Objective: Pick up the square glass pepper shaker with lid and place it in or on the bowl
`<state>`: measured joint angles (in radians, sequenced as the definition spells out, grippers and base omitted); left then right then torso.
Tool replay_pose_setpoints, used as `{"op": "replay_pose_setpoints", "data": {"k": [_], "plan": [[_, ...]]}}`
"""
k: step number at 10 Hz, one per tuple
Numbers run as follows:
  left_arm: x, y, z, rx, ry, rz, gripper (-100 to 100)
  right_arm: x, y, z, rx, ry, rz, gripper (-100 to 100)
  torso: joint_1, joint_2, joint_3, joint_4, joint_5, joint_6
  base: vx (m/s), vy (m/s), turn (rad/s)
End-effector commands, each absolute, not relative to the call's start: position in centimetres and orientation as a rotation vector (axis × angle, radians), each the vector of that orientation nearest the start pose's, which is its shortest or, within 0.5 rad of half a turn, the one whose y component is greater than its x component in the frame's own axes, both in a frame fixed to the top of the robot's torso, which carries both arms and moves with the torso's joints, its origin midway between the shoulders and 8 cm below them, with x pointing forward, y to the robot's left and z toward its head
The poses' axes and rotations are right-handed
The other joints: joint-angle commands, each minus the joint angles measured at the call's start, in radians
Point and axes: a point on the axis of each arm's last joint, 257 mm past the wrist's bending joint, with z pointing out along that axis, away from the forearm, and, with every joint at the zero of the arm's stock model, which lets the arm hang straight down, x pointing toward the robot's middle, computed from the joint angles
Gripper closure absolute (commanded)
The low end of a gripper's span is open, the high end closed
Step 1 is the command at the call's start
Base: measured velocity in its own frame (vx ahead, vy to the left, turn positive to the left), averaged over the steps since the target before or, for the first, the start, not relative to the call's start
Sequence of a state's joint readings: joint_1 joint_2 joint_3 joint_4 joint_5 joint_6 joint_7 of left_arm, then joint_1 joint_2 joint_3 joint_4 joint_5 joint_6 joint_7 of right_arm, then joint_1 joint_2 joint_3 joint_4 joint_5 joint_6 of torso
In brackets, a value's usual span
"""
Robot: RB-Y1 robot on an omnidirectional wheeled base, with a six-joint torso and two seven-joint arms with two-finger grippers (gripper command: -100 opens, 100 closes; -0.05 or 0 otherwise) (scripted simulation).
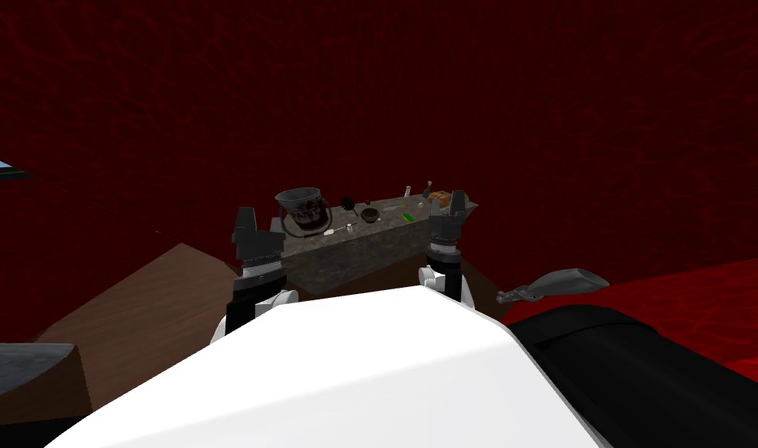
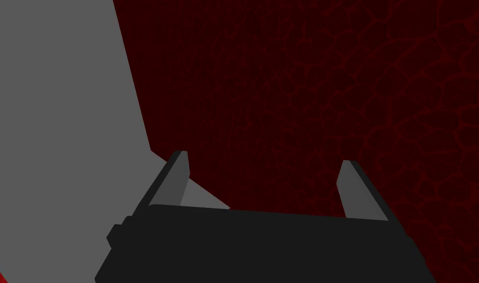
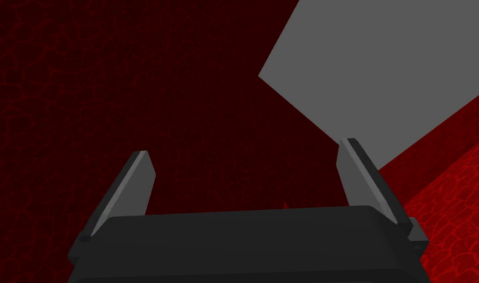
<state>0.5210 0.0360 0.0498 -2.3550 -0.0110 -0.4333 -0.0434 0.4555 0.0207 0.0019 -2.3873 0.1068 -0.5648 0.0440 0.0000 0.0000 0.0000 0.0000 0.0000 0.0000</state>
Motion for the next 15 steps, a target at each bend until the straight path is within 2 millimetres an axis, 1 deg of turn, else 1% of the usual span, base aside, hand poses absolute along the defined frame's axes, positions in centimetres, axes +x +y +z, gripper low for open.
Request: {"op": "replay_pose_setpoints", "data": {"k": [1, 2, 3, 8, 14, 15], "plan": [[34.4, 28.5, 3.1, -0.596, 0.714, -1.188, -100, 31.0, -25.4, 9.4, 0.423, 0.515, 1.248, 0, 0.0, 0.0, 0.0, 0.0, 0.0, 0.0, 0.008, -0.013, -0.03], [34.9, 28.3, 2.6, -0.593, 0.741, -1.181, -100, 31.0, -25.4, 9.4, 0.423, 0.515, 1.248, 0, -0.001, 0.0, 0.0, 0.0, 0.0, 0.0, 0.022, -0.027, -0.035], [36.0, 27.9, 1.1, -0.59, 0.802, -1.162, -100, 31.0, -25.4, 9.4, 0.423, 0.515, 1.248, 0, -0.001, -0.001, -0.001, 0.0, 0.0, 0.0, 0.032, -0.045, -0.055], [39.0, 27.0, -3.6, -0.591, 0.976, -1.089, -100, 31.0, -25.4, 9.4, 0.423, 0.515, 1.248, 0, -0.003, -0.003, -0.002, -0.001, -0.001, 0.0, 0.037, -0.052, -0.042], [42.0, 26.7, -9.7, -0.577, 1.184, -0.972, -100, 31.0, -25.4, 9.4, 0.423, 0.515, 1.248, 0, -0.003, -0.003, -0.002, -0.001, -0.001, 0.0, 0.037, -0.046, -0.044], [42.7, 26.8, -11.6, -0.568, 1.245, -0.931, -100, 31.0, -25.4, 9.4, 0.423, 0.515, 1.248, 0, -0.003, -0.003, -0.002, -0.001, -0.001, 0.0, 0.037, -0.054, -0.062]]}}
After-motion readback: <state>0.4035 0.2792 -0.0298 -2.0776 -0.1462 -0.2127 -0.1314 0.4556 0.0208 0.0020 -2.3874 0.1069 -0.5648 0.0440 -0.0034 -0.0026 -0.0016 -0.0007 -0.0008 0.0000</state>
